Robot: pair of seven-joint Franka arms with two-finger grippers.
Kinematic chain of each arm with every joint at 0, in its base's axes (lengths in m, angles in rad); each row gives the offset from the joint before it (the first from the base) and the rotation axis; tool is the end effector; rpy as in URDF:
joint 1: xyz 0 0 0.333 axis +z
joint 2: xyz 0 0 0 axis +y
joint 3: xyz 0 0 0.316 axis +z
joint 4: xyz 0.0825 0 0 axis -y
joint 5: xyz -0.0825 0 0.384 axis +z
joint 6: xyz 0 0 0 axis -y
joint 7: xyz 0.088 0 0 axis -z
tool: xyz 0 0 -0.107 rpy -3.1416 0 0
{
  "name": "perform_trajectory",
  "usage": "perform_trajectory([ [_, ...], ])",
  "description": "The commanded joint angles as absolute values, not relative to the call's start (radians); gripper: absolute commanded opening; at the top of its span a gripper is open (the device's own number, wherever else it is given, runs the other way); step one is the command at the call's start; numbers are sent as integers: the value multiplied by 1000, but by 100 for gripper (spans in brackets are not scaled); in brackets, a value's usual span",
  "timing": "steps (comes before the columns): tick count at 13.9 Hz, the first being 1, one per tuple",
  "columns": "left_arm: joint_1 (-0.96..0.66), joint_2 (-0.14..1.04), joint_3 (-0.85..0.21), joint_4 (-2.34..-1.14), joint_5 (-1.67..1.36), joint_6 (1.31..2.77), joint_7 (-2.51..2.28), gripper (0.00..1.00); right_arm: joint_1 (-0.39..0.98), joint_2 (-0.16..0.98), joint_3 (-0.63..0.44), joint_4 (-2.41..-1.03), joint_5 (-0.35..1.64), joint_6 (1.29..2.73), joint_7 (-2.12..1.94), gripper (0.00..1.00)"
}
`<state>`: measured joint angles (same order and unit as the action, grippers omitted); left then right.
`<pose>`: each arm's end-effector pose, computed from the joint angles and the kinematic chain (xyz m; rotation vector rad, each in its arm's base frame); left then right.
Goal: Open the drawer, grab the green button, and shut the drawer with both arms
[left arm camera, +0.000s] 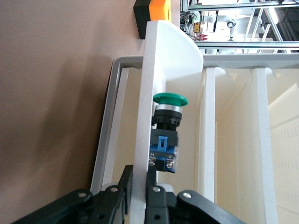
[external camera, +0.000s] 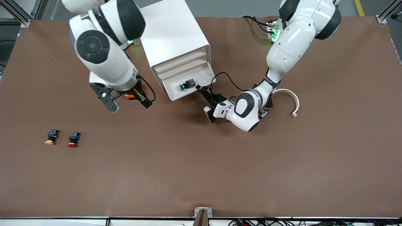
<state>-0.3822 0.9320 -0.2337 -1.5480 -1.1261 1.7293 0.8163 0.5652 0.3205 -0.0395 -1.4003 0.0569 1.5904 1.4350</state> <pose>0.4922 -0.4268 0.1246 1.7104 -0.6405 -0.5790 0.5515 0.3310 0.5138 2.7409 -1.3459 -0.1669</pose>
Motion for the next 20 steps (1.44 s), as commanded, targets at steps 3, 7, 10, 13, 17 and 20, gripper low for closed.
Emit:
perform_trajectory([
  [3,-321,971,-229,-1468,-1077,1661,772,0,707,386,-48,-1388,37,1684,1679,100],
  [7,-318,971,-207,-1453,-1080,1661,772,8,753,449,-48,-1400,41,1769,1778,100],
  [10,-322,965,-207,-1454,-1088,1661,750,100,758,454,-48,-1498,52,1886,1782,100],
  [13,-286,934,-204,-1447,-1066,1660,695,100,781,456,-48,-1595,52,1976,1815,100],
  [17,-193,894,-202,-1387,-887,1661,681,100,793,469,-46,-1631,55,1997,1824,100],
  [20,-157,893,-202,-1333,-741,1661,647,100,802,503,-44,-1631,57,2000,1861,100],
])
